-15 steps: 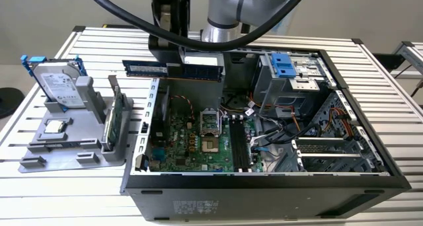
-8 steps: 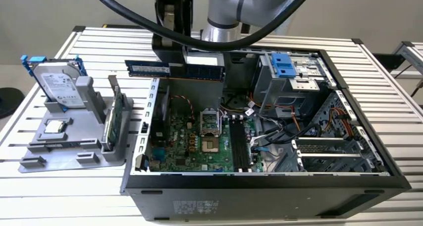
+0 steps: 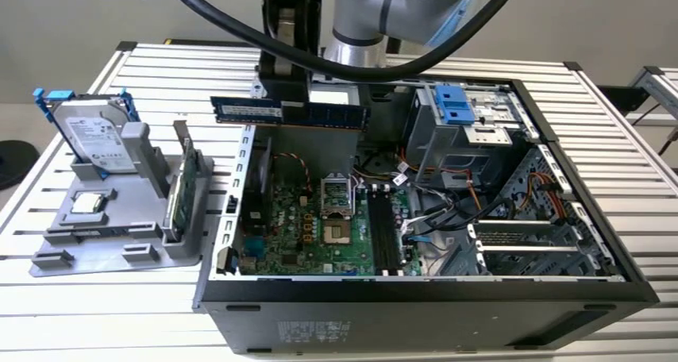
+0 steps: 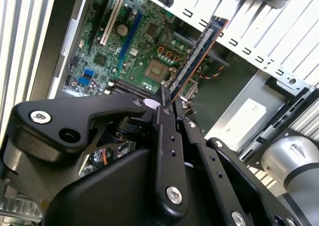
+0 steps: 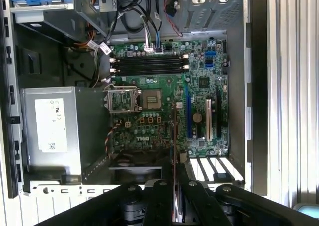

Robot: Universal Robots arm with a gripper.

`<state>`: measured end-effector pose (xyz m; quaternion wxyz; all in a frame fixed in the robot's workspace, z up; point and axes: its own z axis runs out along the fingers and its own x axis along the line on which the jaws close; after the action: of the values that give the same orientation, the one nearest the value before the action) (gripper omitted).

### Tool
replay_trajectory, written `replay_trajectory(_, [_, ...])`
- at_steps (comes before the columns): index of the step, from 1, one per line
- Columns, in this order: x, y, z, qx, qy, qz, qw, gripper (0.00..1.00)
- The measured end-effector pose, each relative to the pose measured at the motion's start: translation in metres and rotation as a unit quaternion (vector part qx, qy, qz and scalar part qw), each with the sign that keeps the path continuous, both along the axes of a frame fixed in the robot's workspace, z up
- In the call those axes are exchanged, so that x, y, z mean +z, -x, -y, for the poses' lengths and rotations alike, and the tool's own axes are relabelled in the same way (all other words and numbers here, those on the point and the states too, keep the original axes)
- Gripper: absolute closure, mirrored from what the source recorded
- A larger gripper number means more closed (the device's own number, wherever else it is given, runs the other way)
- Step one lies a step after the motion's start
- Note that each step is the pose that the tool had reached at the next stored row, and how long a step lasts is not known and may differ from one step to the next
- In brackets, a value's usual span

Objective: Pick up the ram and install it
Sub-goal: 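Pick up the ram and move it above insertion slot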

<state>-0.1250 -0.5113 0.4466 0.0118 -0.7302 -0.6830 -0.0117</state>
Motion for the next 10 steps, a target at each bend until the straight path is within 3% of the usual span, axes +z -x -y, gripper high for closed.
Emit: replay_trajectory(10, [0.0000, -0.0049, 0.0000, 0.000, 0.0000, 0.0000, 1.0000, 1.00])
